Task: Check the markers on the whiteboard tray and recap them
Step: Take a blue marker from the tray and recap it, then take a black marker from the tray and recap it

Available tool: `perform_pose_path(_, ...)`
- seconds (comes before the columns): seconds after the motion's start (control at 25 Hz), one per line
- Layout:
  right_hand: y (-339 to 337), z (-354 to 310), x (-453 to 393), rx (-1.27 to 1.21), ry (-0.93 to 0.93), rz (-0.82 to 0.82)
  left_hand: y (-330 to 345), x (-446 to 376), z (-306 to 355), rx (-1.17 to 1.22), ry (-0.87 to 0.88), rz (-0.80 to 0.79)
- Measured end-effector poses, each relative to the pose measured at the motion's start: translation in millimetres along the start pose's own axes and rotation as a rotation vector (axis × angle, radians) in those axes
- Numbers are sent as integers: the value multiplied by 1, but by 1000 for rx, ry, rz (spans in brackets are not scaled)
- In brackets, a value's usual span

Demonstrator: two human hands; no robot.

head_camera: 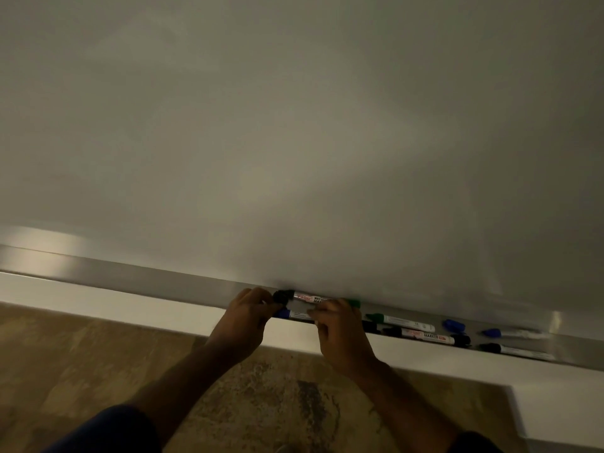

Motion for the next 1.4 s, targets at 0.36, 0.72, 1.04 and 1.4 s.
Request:
perform_pose_path(0.36, -28, 7, -19, 156, 88, -8, -16, -27, -2, -24, -145, -37)
perform_pose_path(0.72, -23, 19, -24, 232, 296, -157, -1, -34, -16, 15, -277, -189)
perform_pose_path(1.04, -71, -16, -3, 267, -46, 156, -41, -13, -11, 199, -208, 66)
perform_pose_path(1.4, -120, -30, 28, -101, -156, 219, -99, 12, 16, 814, -327, 222)
Point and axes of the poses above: each hand's wrist, its own x-axis away from the middle knuckle, its own y-axis out of the palm, z = x × y, the point moved 6 cm from there along -x, towards the middle knuckle, and after that the axes turned 1 degree about -x, right-handed, at the moved point
